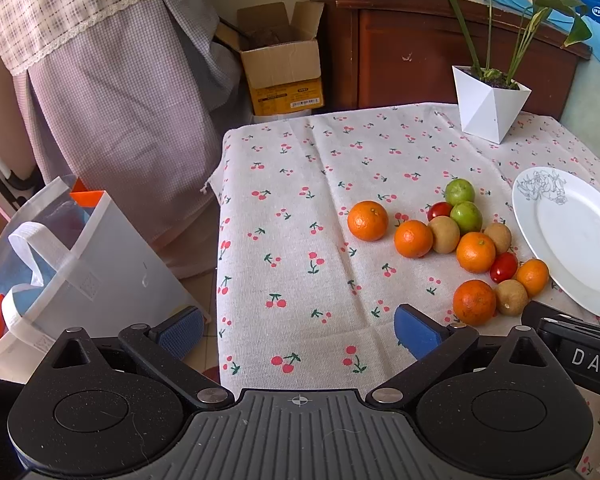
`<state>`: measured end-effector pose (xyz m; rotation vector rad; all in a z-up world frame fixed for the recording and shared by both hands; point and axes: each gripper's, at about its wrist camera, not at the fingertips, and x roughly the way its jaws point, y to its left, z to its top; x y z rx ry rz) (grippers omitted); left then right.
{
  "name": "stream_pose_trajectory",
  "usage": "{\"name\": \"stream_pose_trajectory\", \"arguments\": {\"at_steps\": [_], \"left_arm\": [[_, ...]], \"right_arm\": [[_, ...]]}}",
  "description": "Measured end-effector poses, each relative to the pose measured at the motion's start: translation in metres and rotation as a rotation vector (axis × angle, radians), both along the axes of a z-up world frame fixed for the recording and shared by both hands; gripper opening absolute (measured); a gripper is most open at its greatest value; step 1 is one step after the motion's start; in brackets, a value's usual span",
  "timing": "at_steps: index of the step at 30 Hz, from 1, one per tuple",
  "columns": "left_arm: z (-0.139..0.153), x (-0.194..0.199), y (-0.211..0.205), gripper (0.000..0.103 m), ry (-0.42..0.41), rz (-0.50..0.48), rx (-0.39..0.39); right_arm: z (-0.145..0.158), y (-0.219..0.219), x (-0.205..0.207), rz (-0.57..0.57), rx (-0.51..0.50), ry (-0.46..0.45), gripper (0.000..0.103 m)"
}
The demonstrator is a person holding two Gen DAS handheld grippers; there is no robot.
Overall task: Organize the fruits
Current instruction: 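Move both tools toward the fruit cluster, then grasp a brown kiwi with the right tool while the left tool grasps an orange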
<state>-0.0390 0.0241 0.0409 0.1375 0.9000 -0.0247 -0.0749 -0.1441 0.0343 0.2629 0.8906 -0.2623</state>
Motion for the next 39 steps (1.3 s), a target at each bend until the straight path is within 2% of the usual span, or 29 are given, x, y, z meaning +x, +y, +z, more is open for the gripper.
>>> {"name": "stream_pose_trajectory", "arguments": {"at_steps": [5, 14, 19, 23, 25, 33, 39], "left_arm": [[0.002, -0.001, 0.000, 0.101, -0.009, -0.004, -0.007], [0.000, -0.001, 0.006, 0.101, 0.000, -0.012, -0.066], [0.002, 0.001, 0.016, 0.099, -0.010, 0.012, -0.095], [0.002, 0.003, 0.019, 0.096, -0.017, 0.019, -0.088], [0.001, 0.004, 0.021, 0.095, -0.020, 0.024, -0.098], [-0.001, 0.000, 0.016, 0.091, -0.040, -0.021, -0.134], [-0.003, 0.001, 0.014, 0.086, -0.044, -0.030, -0.130]], "right_arm": [[0.001, 0.000, 0.000, 0.005, 0.006, -0.007, 0.102], [0.000, -0.012, -0.010, 0.038, 0.057, -0.036, 0.100], [-0.001, -0.021, -0.022, 0.062, 0.126, -0.076, 0.090], [-0.003, -0.020, -0.029, 0.101, 0.181, -0.114, 0.084], [-0.005, -0.015, -0.031, 0.127, 0.183, -0.125, 0.080], [-0.017, -0.011, -0.023, 0.156, 0.190, -0.164, 0.050], [-0.021, -0.008, -0.013, 0.165, 0.207, -0.195, 0.043]]}}
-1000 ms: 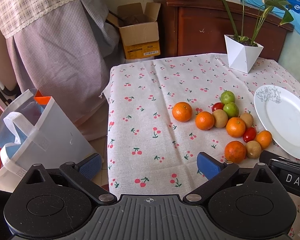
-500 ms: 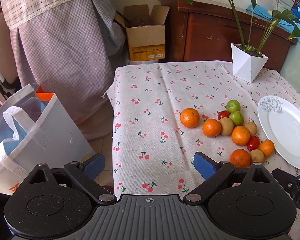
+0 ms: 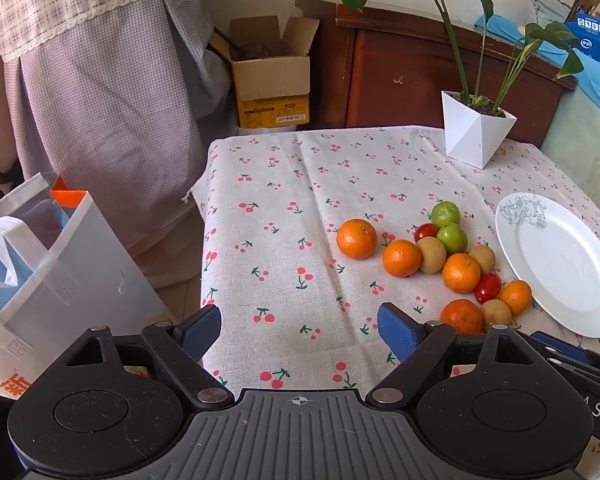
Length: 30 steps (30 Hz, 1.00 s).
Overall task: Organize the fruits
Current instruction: 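Grasp a brown kiwi with the right tool while the left tool grasps an orange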
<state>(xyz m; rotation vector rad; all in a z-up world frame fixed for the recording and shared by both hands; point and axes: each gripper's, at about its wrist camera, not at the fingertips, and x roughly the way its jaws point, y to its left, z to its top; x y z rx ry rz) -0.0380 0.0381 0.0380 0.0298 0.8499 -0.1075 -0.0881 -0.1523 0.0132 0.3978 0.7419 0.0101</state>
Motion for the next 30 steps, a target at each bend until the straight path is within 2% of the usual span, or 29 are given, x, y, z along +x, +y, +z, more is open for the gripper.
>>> {"name": "stream_pose_trajectory", "arguments": {"at_steps": [10, 12, 14, 18, 30], "left_arm": [[-0.003, 0.001, -0.001, 0.083, -0.004, -0.017, -0.016], [-0.004, 0.001, -0.002, 0.081, -0.004, -0.024, -0.017], [-0.005, 0.000, -0.003, 0.081, -0.004, -0.027, -0.019], [-0.006, -0.001, -0.005, 0.076, -0.004, -0.044, -0.034], [-0.008, -0.008, -0.028, 0.075, -0.027, -0.159, -0.078]], "right_arm": [[-0.004, 0.002, 0.012, -0.014, 0.018, -0.039, 0.037], [-0.004, 0.002, 0.012, -0.015, 0.015, -0.042, 0.028], [-0.005, 0.001, 0.013, -0.014, 0.011, -0.031, 0.023], [-0.004, -0.001, 0.011, -0.004, 0.022, -0.027, 0.022], [0.001, -0.017, -0.004, -0.023, 0.024, 0.011, 0.022]]}}
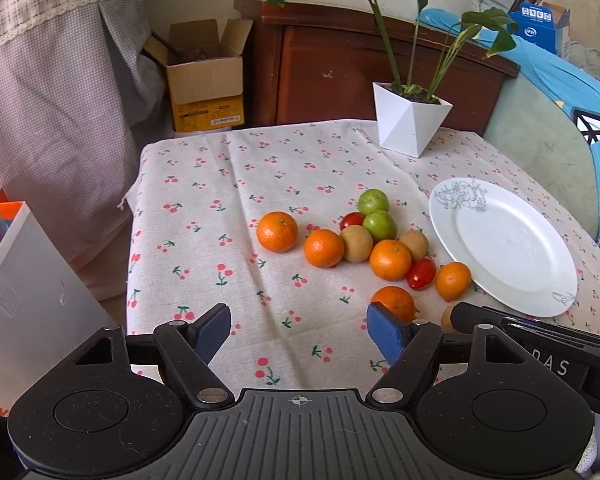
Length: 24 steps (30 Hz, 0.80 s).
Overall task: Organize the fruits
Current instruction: 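Grasp a brown kiwi with the right tool while the left tool grasps an orange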
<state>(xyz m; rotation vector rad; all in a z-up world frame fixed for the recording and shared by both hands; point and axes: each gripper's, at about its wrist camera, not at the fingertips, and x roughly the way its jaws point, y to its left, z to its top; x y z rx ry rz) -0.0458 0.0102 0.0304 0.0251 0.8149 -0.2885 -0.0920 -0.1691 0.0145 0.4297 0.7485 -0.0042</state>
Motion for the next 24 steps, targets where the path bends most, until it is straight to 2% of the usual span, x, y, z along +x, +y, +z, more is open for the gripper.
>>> {"name": "stream_pose_trajectory", "arguments": {"at_steps": [7, 12, 21, 24], "left_arm": [[-0.005, -0.001, -0.010, 0.073, -0.004, -0.043, -0.004], [-0.008, 0.000, -0.015, 0.069, 0.006, -0.050, -0.008], [-0.010, -0.003, -0.027, 0.069, -0.008, -0.104, -0.014], [-0.014, -0.002, -0.033, 0.064, -0.019, -0.117, -0.007]], "right_arm": [[-0.003, 0.000, 0.002, 0.007, 0.023, -0.003, 0.026], [-0.002, -0.005, 0.001, 0.003, 0.043, 0.004, 0.023], [0.002, -0.018, -0.005, -0.024, 0.050, 0.018, 0.023], [0.002, -0.019, -0.006, -0.020, 0.040, 0.025, 0.023]]}}
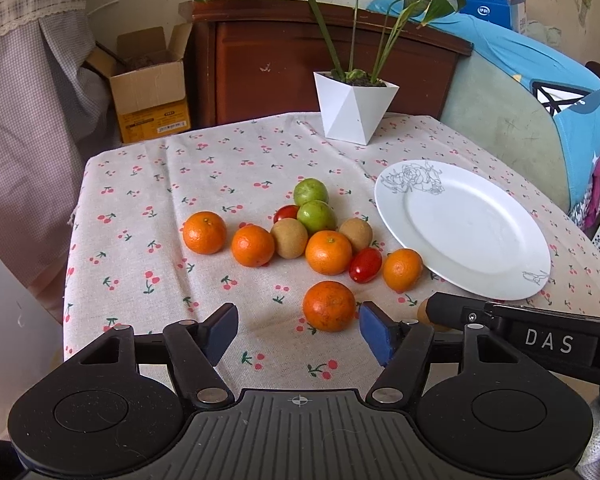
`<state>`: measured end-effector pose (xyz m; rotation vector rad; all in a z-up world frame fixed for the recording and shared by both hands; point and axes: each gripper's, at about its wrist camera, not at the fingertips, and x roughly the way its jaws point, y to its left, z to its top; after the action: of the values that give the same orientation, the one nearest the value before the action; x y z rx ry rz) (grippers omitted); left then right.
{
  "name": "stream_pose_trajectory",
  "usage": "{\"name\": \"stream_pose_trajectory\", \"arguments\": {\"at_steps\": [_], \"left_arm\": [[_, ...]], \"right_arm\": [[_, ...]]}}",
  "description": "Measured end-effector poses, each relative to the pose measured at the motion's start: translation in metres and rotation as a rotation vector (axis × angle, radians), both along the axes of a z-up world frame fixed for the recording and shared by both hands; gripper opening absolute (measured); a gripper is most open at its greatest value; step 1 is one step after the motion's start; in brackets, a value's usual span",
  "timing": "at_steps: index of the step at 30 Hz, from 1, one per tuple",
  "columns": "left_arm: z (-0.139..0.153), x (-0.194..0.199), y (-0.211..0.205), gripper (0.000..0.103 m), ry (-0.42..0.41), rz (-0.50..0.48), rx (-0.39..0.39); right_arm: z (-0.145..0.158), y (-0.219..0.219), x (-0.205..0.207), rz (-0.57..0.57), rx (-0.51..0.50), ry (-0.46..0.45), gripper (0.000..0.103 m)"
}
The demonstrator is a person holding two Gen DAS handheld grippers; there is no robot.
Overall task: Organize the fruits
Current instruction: 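Grasp a brown kiwi with the right tool while the left tool grasps an orange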
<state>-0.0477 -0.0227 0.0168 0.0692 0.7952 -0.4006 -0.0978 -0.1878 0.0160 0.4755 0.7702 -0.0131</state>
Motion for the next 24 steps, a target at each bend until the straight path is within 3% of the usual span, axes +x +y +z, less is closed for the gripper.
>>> {"name": "stream_pose_trajectory", "arguments": {"at_steps": [9, 16, 24], "left_arm": [[-0.010, 0.004, -0.009, 0.051, -0.011, -0.024, 0.009], [-0.011, 0.001, -0.013, 0.029, -0.031, -0.047, 0.012], [0.000, 0.000, -0.011, 0.029, -0.024, -0.024, -0.044]], "right_arm": [[-0.002, -0.002, -0.001, 0.001, 0.016, 0.008, 0.026], [-0.005, 0.001, 0.001, 0.015, 0.035, 0.022, 0.026], [0.008, -0.008, -0.004, -0.021, 0.044, -0.035, 0.025]]}}
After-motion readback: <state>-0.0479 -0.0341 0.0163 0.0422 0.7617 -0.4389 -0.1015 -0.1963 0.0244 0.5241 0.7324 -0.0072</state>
